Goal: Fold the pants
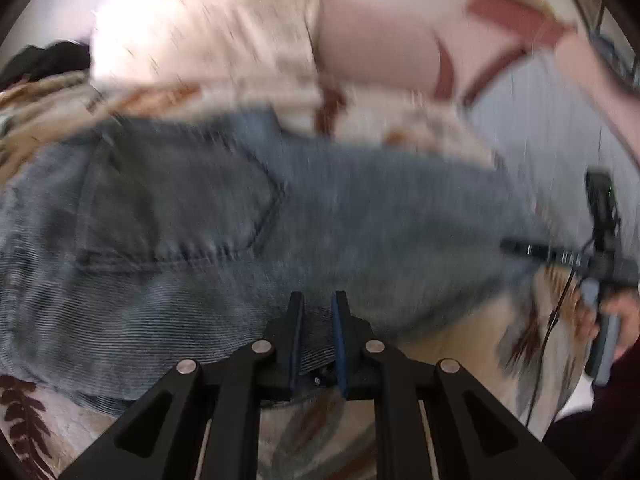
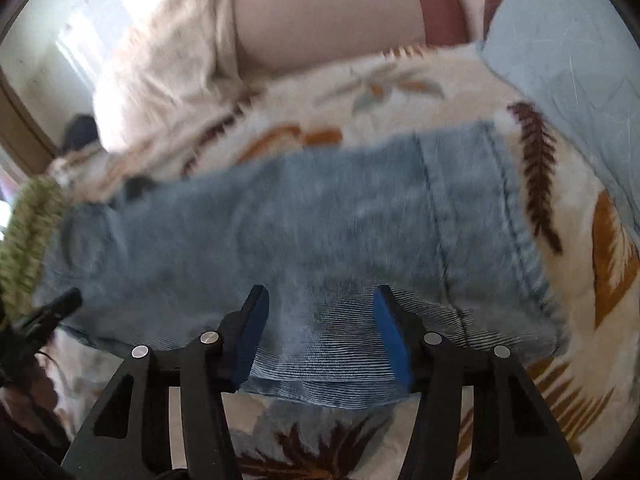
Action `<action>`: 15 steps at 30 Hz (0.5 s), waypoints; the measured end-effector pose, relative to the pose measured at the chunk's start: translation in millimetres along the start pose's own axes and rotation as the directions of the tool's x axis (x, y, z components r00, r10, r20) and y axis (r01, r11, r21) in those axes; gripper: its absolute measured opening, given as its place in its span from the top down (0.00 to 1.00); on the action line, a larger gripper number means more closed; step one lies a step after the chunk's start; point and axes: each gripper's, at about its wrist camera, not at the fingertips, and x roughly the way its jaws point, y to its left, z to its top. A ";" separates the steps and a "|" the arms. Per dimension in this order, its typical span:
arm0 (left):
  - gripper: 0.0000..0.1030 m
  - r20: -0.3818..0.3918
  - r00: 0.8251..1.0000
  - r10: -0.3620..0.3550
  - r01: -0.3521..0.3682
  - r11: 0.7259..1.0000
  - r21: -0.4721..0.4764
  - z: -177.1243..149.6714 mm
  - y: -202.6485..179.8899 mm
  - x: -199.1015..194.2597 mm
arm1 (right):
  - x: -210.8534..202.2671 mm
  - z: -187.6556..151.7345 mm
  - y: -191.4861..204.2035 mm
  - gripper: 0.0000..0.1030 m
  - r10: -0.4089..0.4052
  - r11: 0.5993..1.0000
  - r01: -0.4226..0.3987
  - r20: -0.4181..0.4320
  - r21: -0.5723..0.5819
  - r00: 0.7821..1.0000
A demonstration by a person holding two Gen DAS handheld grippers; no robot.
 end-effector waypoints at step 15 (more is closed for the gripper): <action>0.85 -0.042 0.999 -0.031 0.035 0.993 0.113 -18.5 -3.3 -7.5 | -0.8 -47.3 -2.5 0.53 -0.031 0.999 0.030 -0.073 -0.013 0.997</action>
